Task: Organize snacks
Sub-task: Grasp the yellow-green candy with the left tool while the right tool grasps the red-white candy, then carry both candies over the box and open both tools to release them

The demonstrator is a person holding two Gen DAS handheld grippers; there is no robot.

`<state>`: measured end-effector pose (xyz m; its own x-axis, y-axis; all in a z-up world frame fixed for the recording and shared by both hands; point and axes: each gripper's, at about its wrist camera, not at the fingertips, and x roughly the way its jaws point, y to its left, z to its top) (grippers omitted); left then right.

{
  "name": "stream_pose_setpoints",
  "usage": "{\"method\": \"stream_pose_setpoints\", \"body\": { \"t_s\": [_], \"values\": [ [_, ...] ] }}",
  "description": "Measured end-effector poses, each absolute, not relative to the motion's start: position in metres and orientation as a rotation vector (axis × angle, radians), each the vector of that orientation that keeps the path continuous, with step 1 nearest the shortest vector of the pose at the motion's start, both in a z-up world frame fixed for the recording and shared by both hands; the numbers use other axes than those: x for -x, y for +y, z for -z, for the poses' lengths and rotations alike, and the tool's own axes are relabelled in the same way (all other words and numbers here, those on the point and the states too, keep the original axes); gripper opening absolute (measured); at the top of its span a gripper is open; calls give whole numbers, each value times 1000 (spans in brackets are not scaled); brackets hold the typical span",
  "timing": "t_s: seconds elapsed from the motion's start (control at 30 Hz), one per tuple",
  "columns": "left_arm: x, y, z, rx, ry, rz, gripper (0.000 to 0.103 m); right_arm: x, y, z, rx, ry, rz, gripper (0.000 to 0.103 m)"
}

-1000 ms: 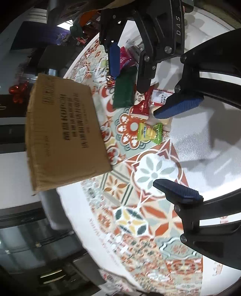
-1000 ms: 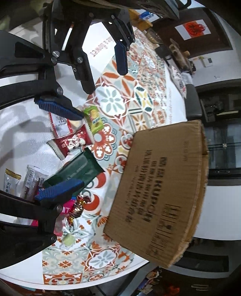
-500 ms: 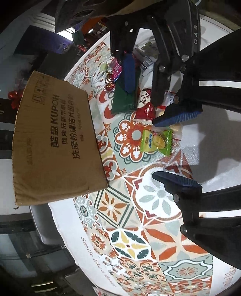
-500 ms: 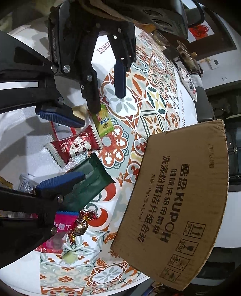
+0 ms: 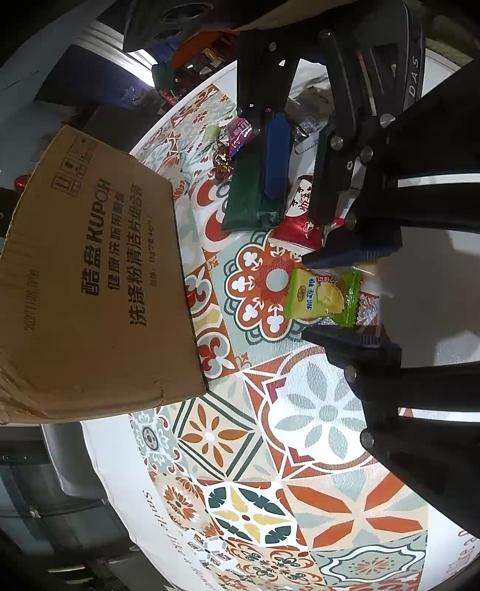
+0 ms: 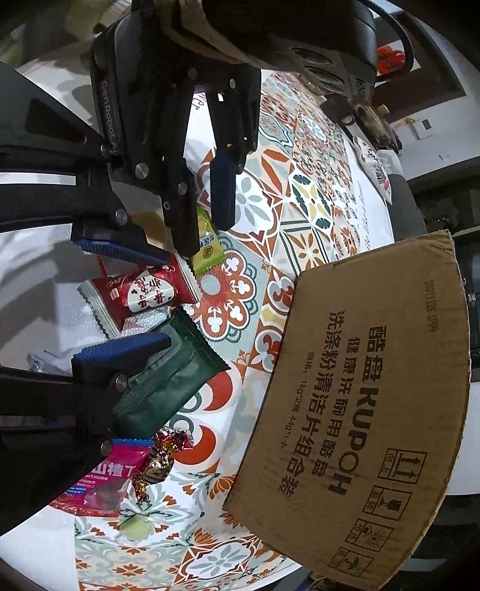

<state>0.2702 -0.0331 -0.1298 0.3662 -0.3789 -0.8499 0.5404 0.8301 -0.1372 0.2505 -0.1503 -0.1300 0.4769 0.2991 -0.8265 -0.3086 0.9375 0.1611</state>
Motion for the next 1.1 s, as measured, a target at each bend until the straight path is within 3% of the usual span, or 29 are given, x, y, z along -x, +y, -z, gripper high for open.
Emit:
{"method": "stream_pose_setpoints", "body": {
  "t_s": [0.27, 0.53, 1.1],
  "values": [
    [-270, -35, 131, -201, 1052, 571, 26, -247, -146, 131, 21, 1022, -393, 37],
    [-266, -30, 124, -177, 1041, 541, 24, -250, -149, 135, -18, 1033, -389, 23],
    [-233, -29, 71, -170, 899, 490, 24, -226, -160, 97, -55, 931, -362, 23]
  ]
}}
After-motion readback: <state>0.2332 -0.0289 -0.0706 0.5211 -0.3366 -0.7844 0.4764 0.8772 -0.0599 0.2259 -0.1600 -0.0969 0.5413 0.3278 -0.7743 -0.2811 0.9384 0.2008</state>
